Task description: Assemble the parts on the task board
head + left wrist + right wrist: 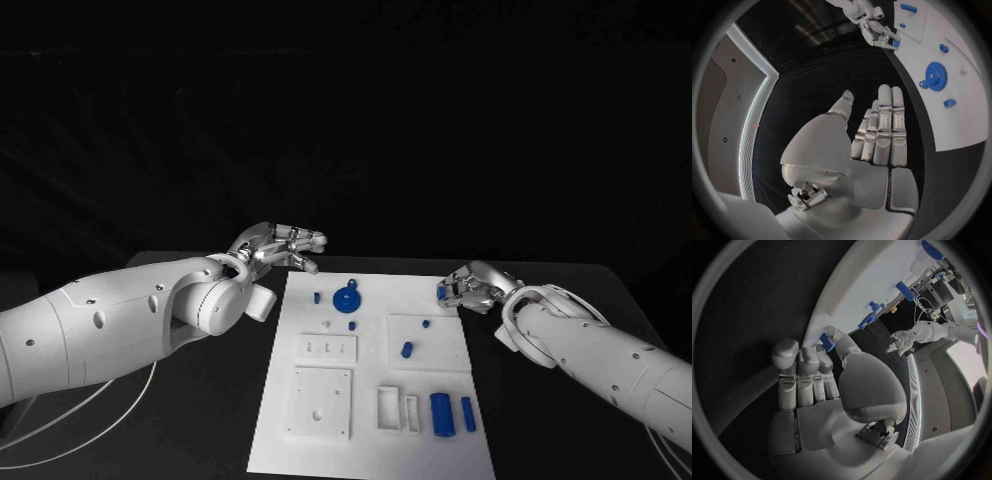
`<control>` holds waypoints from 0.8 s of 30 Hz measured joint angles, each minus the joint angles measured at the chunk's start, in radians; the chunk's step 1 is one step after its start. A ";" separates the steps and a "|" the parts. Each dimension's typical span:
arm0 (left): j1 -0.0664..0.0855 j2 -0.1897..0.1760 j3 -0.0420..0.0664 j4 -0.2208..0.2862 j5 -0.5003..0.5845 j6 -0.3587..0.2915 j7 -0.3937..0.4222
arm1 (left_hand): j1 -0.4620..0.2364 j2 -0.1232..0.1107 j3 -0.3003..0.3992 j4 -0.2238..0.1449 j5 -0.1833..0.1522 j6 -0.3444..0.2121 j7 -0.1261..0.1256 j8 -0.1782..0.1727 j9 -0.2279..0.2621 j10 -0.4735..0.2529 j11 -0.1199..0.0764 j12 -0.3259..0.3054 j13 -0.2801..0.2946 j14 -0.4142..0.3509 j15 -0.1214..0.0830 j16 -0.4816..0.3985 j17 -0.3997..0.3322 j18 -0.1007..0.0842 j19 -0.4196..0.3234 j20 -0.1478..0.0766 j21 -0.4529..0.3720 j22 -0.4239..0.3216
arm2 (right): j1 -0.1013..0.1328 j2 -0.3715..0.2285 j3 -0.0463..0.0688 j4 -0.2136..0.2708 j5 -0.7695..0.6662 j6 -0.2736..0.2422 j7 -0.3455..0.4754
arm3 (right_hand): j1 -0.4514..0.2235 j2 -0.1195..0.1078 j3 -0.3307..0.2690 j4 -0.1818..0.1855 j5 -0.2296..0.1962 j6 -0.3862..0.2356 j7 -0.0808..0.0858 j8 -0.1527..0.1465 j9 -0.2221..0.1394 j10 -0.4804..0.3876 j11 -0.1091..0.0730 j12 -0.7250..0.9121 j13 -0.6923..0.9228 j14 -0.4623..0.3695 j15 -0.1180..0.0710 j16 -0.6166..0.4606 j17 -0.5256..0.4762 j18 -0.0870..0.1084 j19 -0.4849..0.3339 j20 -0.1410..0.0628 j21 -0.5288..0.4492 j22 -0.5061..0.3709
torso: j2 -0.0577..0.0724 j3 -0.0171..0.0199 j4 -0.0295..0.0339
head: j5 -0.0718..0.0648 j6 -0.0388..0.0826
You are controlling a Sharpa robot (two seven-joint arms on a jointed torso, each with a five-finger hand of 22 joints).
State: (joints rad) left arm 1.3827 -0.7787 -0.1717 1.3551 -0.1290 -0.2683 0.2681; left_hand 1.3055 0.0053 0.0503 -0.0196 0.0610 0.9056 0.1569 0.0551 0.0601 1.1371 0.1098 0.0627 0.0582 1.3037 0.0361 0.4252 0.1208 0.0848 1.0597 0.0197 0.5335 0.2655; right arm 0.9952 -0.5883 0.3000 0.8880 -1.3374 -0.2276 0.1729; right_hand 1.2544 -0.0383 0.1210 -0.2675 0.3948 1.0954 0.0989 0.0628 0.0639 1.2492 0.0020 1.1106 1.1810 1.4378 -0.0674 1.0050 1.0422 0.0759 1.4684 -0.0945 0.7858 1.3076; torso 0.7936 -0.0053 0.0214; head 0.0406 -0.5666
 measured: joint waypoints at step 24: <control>0.000 0.001 0.000 -0.002 -0.011 0.011 -0.011 | 0.004 0.004 0.003 -0.003 0.004 0.000 0.000 0.000 0.000 0.011 -0.005 0.000 0.000 0.001 -0.001 0.001 0.002 0.000 0.000 0.000 0.010 0.004 | -0.001 0.000 0.000 0.006 0.034 -0.032 -0.002 | 0.006 0.034 0.092 0.037 -0.216 0.127 -0.030 -0.002 0.016 0.009 -0.024 0.008 0.010 0.002 -0.016 0.012 0.022 0.000 0.000 -0.007 0.016 0.000 | -0.001 -0.0016 0.0001 | -0.004 -0.005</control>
State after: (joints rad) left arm 1.3826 -0.7781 -0.1717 1.3530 -0.1395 -0.2570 0.2570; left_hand 1.3093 0.0092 0.0533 -0.0225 0.0649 0.9056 0.1569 0.0551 0.0601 1.1481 0.1053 0.0627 0.0582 1.3042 0.0356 0.4262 0.1228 0.0848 1.0600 0.0194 0.5434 0.2692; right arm 0.9946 -0.5884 0.2998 0.8942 -1.3036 -0.2597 0.1708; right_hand 1.2609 -0.0045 0.2127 -0.2304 0.1784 1.2225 0.0689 0.0608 0.0797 1.2582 -0.0218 1.1184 1.1914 1.4396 -0.0839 1.0167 1.0640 0.0760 1.4685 -0.1019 0.8013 1.3075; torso 0.7924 -0.0069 0.0215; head 0.0365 -0.5719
